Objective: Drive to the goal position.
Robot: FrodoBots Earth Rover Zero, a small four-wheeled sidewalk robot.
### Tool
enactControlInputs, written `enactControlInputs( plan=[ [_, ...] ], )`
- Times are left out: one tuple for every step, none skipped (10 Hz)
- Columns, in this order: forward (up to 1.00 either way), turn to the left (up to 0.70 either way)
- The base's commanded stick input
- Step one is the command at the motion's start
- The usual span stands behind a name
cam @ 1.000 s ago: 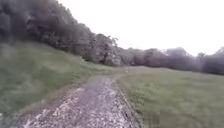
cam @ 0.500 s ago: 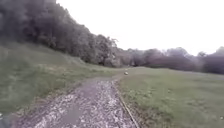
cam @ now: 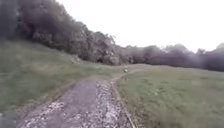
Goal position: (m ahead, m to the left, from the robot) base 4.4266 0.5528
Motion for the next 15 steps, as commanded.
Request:
enactControlInputs(
  plan=[
    [1.0,0.27],
    [1.0,0.0],
    [1.0,0.0],
    [1.0,0.0],
    [1.0,0.13],
    [1.0,0.27],
    [1.0,0.27],
    [1.0,0.22],
    [1.0,0.14],
    [1.0,0.05],
    [1.0,0.0],
    [1.0,0.0],
    [1.0,0.0],
    [1.0,0.0],
    [1.0,0.0]
  ],
)
